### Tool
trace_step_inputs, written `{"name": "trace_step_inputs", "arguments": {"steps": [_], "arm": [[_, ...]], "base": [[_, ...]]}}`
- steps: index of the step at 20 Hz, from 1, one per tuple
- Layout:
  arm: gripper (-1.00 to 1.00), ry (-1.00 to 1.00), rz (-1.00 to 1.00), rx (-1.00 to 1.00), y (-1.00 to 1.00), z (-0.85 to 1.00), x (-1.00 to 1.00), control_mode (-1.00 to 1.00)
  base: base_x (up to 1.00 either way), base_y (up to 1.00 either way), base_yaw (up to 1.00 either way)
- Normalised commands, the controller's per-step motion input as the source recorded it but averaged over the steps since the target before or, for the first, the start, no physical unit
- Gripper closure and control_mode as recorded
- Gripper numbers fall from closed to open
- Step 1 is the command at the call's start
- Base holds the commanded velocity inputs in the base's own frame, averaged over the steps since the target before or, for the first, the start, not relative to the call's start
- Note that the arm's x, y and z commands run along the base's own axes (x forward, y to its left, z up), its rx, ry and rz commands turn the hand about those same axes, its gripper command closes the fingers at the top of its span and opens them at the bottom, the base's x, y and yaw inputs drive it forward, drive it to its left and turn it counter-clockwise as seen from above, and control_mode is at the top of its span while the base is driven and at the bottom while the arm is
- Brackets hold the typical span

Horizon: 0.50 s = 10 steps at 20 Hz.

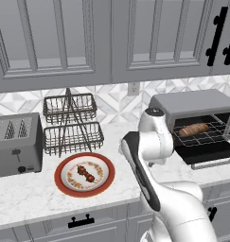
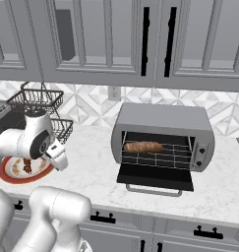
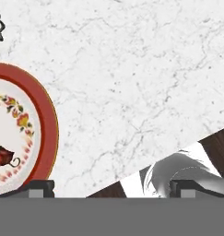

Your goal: Pick up the kebab skewer and baguette bread, and place them inside the toaster oven. Close the toaster oven door and start by setting the timer.

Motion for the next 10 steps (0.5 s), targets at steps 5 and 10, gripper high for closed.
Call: {"name": "trace_step_inputs", "arguments": {"steps": [5, 10], "arm": [[-1.0, 0.04, 0.11, -0.08, 0.36, 0.0, 0.33, -1.0], [-1.0, 0.01, 0.2, 0.0, 0.26, 0.0, 0.38, -1.0]], "base": [[0.0, 0.0, 0.0], [0.0, 0.0, 0.0]]}}
